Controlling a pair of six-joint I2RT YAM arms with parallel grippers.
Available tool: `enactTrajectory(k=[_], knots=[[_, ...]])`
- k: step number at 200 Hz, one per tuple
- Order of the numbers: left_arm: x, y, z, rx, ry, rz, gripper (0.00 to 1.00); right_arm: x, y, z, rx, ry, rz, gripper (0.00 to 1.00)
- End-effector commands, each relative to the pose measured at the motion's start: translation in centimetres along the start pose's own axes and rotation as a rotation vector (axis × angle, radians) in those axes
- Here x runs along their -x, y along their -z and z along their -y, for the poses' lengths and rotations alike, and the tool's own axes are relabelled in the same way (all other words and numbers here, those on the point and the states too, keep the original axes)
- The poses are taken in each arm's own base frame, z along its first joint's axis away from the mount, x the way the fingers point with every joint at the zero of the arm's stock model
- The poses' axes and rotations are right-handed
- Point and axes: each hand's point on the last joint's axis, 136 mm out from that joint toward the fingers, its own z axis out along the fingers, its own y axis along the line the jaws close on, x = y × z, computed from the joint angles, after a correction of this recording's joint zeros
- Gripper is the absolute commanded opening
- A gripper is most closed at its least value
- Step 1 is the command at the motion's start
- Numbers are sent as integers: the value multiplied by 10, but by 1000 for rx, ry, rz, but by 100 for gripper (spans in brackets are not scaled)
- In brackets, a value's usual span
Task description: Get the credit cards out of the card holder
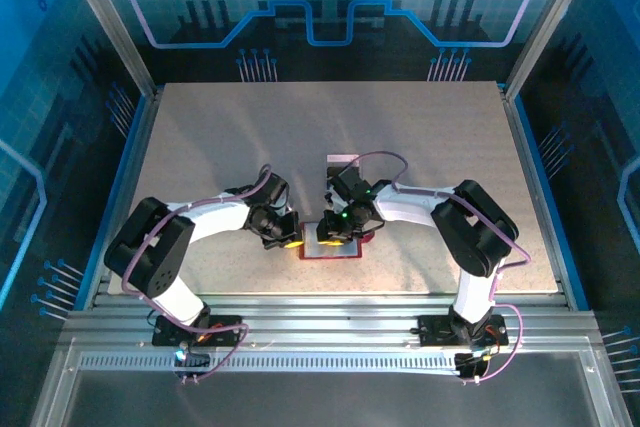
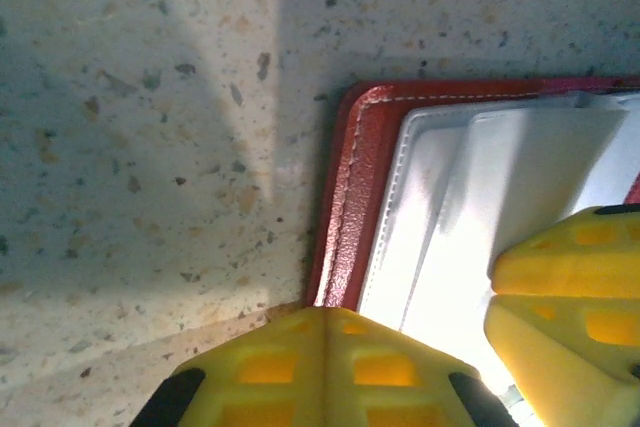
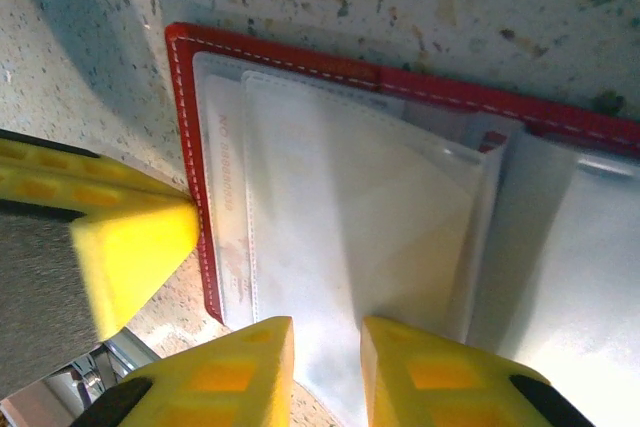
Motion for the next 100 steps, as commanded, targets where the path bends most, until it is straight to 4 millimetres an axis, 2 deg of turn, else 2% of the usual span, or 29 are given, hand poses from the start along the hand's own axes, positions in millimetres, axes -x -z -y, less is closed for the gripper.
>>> enactTrajectory(k=[1,27,56,100], knots=[[3,16,17,-29,-7,40,4,-3,6,7,-22,-5,8,25],[4,20,29,-61,-17,52,5,-4,5,8,-19,-10,9,25],[2,14,36,-88,-13,36,7,-5,5,8,-15,-11,13,25],[-3,-1,30,-74,0,2,9,-5,7,8,-10,-13,19,25]])
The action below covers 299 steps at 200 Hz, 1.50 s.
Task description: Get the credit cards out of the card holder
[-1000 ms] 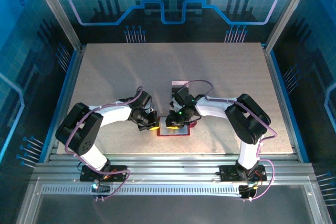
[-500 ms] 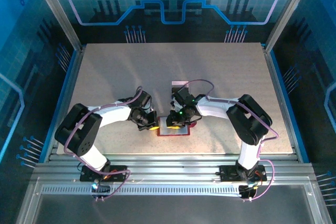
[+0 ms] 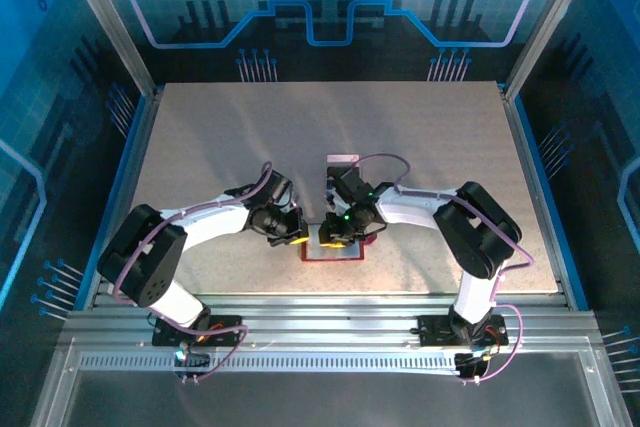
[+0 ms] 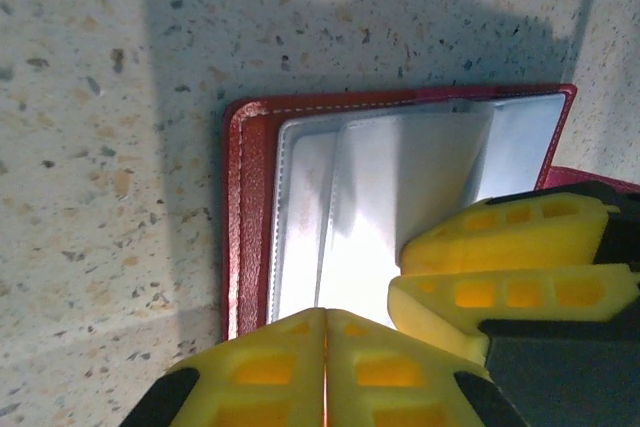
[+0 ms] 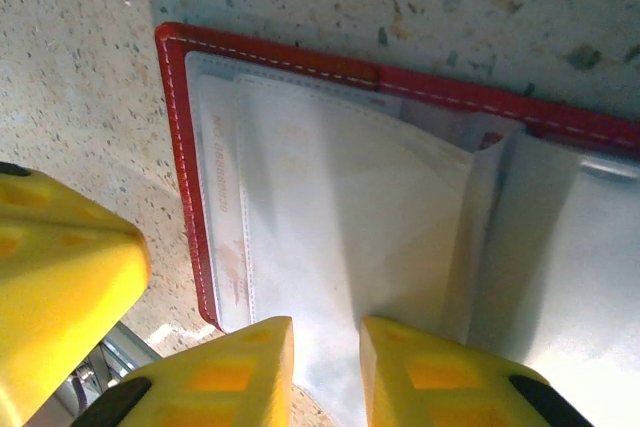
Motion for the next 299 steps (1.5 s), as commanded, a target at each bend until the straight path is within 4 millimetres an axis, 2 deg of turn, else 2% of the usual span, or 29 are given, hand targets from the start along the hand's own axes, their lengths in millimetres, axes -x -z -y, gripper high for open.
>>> enactTrajectory(k=[1,108,165,238,250,275,299], knots=[[-2,-7,4,-17,17,-27,9,1,6,3,-9,-12,20,25],[-4,-18,3,-36,32,-58,11,1,4,4,-7,-15,12,25],[-10,-24,-13,22,55,-87,12,3,13,-2,9,-8,32,25],[-9,-25,-15,35,50,-89,12,2,19,9,11,-29,40,25],[-9,-25,-14,36,50,-90,12,3,18,7,35,-28,42,24],[-8,-24,-14,37,51,-88,12,4,15,-10,141,-10,36,23],[-8,-24,-13,36,49,-86,12,6,11,-11,150,-21,31,21]])
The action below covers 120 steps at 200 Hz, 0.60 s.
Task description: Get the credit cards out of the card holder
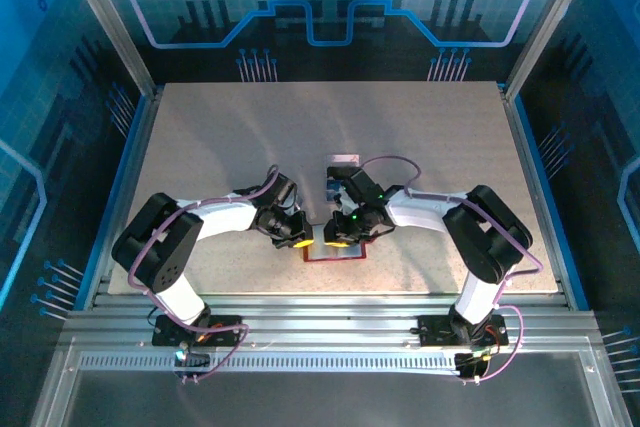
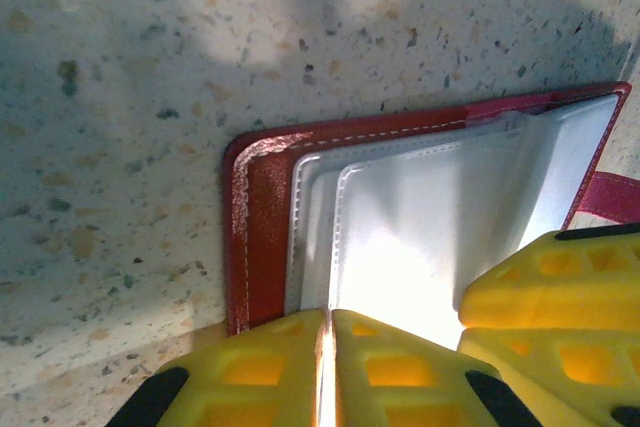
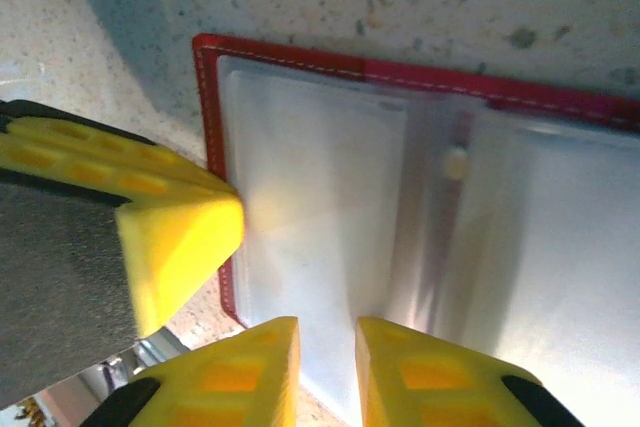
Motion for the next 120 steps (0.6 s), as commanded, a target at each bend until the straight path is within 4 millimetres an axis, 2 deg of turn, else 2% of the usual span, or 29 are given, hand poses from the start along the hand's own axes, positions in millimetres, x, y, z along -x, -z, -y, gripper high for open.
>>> enactTrajectory(k=[1,69,120], knots=[[-6,-3,-8,44,18,-32,12,6,-1,-11,66,0,4,21],[-6,-3,-8,48,19,-33,12,2,-12,-1,37,-15,-30,21],[-6,-2,-9,55,17,-30,12,1,2,18,-86,-11,1,21]])
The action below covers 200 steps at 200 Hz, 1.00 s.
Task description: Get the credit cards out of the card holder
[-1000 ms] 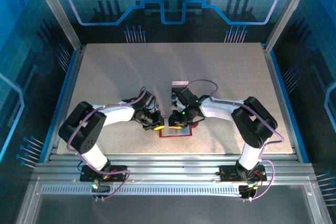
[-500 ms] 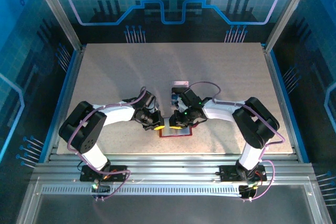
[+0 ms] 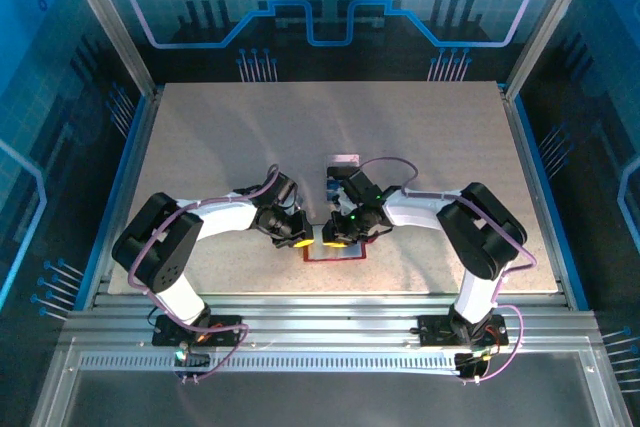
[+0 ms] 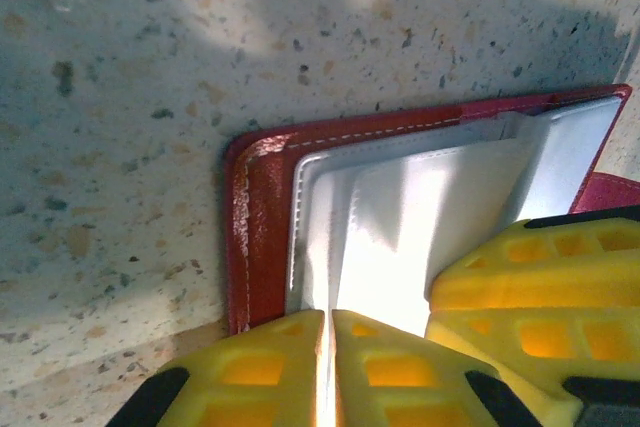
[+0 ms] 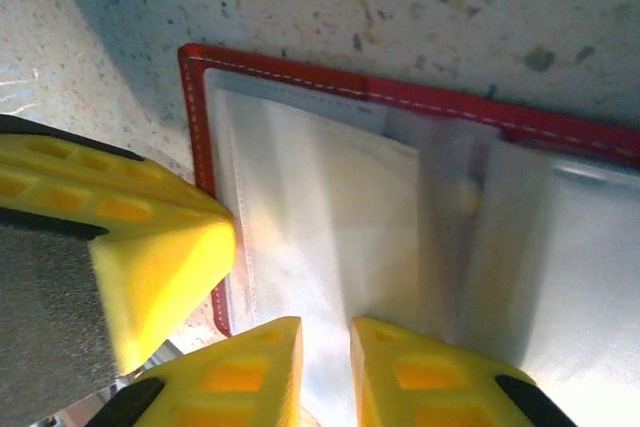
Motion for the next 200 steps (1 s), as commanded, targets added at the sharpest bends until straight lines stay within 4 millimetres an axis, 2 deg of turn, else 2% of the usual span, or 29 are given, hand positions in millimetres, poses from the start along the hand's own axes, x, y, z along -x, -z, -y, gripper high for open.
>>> enactTrajectory(k=[1,67,73,124,140,163,200], knots=[[-6,-3,-10,53,16,-29,12,0,10,12,-72,-4,12,21],[-5,-3,-10,55,15,-25,12,6,16,5,21,-25,45,21],[-4,-2,-9,53,11,-24,12,-1,13,13,14,-41,29,21],[-2,2,-2,45,0,-17,14,-4,9,24,8,-65,22,21],[1,6,5,22,-10,0,16,-4,10,25,10,-67,25,21],[4,13,16,-16,-19,25,25,-4,9,26,13,-69,25,21],[4,13,28,-64,-19,21,32,-3,9,25,23,-71,28,21]])
